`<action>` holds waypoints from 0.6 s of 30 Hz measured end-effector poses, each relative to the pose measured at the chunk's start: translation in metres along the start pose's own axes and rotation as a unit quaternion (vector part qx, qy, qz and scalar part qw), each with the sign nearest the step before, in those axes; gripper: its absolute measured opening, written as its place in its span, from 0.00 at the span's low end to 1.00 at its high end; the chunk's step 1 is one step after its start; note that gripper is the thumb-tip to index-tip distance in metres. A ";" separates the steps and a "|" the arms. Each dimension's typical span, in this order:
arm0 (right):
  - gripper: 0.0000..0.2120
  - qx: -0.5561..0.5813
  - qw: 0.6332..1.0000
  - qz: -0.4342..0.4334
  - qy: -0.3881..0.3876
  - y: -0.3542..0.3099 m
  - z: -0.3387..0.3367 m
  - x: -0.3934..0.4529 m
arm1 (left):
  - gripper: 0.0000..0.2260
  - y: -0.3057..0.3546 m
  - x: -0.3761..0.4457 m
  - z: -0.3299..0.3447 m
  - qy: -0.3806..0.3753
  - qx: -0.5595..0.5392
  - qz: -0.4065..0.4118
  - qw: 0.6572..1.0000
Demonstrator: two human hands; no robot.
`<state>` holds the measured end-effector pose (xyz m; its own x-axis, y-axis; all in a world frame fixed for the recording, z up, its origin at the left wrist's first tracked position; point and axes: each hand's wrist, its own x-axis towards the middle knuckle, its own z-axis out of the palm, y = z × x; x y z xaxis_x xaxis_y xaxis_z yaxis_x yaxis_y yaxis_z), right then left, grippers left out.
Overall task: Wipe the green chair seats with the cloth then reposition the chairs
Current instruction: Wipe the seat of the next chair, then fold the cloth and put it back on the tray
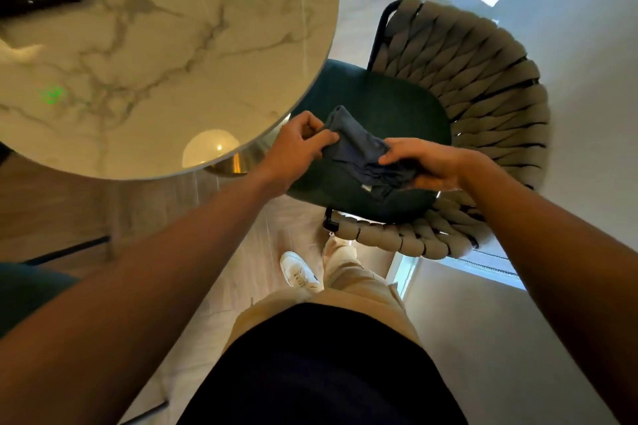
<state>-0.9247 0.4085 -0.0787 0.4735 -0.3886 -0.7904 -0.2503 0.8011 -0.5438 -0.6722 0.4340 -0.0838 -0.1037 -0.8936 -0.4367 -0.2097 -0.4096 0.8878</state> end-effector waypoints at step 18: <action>0.11 -0.502 0.772 -0.327 0.212 -0.130 0.060 0.044 | 0.14 0.047 -0.003 -0.099 0.206 0.123 -0.099 0.966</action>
<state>-0.8206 0.3143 -0.0258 0.5098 -0.8455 -0.1588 -0.7043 -0.3041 -0.6415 -0.5850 0.3993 -0.0265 0.3470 -0.8198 -0.4556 -0.4155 -0.5699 0.7089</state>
